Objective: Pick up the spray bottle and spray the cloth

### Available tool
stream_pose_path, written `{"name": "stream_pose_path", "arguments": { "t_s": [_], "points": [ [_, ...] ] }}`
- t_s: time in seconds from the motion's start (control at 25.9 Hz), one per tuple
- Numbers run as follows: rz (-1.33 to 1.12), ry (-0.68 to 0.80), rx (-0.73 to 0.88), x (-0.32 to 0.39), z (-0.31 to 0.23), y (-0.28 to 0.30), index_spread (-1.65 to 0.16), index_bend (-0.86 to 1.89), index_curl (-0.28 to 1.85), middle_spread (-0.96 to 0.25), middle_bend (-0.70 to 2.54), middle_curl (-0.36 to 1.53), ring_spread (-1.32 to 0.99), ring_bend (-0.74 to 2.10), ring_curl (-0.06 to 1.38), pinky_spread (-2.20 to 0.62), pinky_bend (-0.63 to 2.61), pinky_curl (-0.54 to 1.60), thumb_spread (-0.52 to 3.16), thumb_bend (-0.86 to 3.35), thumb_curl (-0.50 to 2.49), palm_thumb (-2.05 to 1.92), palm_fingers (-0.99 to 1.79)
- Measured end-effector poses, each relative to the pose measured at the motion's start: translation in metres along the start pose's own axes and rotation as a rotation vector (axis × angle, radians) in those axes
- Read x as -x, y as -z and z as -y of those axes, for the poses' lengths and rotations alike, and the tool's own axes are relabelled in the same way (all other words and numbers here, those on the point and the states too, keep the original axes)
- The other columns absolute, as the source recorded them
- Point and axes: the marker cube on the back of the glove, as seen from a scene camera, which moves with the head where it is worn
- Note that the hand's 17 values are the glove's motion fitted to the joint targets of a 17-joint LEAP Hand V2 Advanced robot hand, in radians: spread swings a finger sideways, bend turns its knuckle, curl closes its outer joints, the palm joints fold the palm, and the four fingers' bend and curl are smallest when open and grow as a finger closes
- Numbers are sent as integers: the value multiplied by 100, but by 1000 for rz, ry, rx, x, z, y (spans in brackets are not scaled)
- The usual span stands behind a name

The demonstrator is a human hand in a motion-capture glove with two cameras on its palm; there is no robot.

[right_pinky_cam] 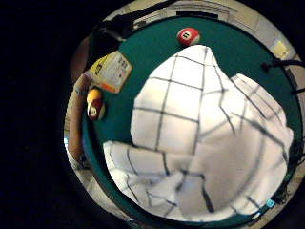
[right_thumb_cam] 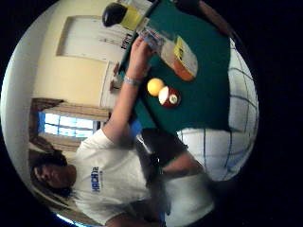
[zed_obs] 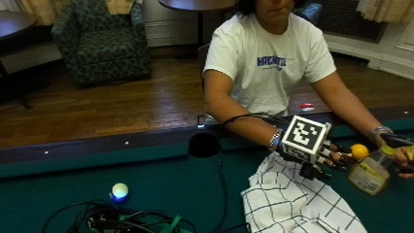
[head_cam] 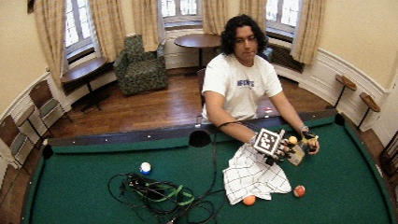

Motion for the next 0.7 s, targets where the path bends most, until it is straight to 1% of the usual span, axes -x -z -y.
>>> {"name": "stream_pose_path", "arguments": {
  "t_s": [0.15,0.27,0.54,0.7],
  "points": [
    [-126,42,71,11,-41,18,-44,13,36,-19,19,36,-18,29,32,16,49,38,93,-5,46,43,35],
    [-189,76,91,26,-63,35,-45,14,34,-20,18,35,-18,28,31,16,49,37,94,-4,44,41,34],
    [-274,168,22,71,-93,87,-45,14,32,-20,17,34,-18,28,31,18,49,37,95,-4,41,40,34],
    [-298,202,15,90,-102,109,-45,14,31,-20,17,33,-18,28,31,18,49,37,95,-3,39,39,34]
  ]
}}
